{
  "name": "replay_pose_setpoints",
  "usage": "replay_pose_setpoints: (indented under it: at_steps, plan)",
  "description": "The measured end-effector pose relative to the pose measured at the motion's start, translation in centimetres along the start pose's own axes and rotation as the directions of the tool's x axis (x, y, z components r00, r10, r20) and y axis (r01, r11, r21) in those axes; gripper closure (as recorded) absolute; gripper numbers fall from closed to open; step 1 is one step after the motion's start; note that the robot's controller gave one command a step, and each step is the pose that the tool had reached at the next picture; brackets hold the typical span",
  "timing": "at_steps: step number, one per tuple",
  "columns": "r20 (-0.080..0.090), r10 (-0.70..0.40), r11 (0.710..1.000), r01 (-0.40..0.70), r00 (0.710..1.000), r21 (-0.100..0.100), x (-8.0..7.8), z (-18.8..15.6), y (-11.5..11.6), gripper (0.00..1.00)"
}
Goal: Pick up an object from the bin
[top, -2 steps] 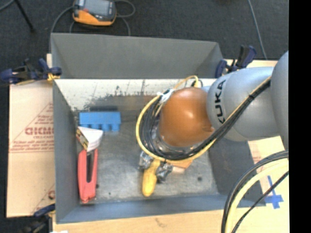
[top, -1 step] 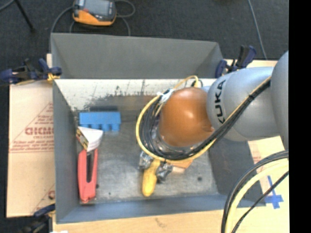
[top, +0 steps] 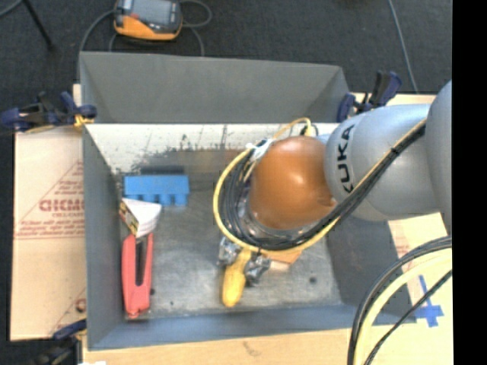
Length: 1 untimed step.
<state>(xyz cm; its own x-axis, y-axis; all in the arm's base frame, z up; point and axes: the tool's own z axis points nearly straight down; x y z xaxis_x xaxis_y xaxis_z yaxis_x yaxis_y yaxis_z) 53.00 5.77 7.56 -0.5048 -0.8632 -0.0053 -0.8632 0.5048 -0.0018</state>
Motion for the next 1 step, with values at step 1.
replay_pose_setpoints:
  at_steps: [1]
  plan:
    - [-0.002, 0.002, 1.0, -0.002, 1.0, 0.001, 0.05, -0.64, -0.04, 1.0]
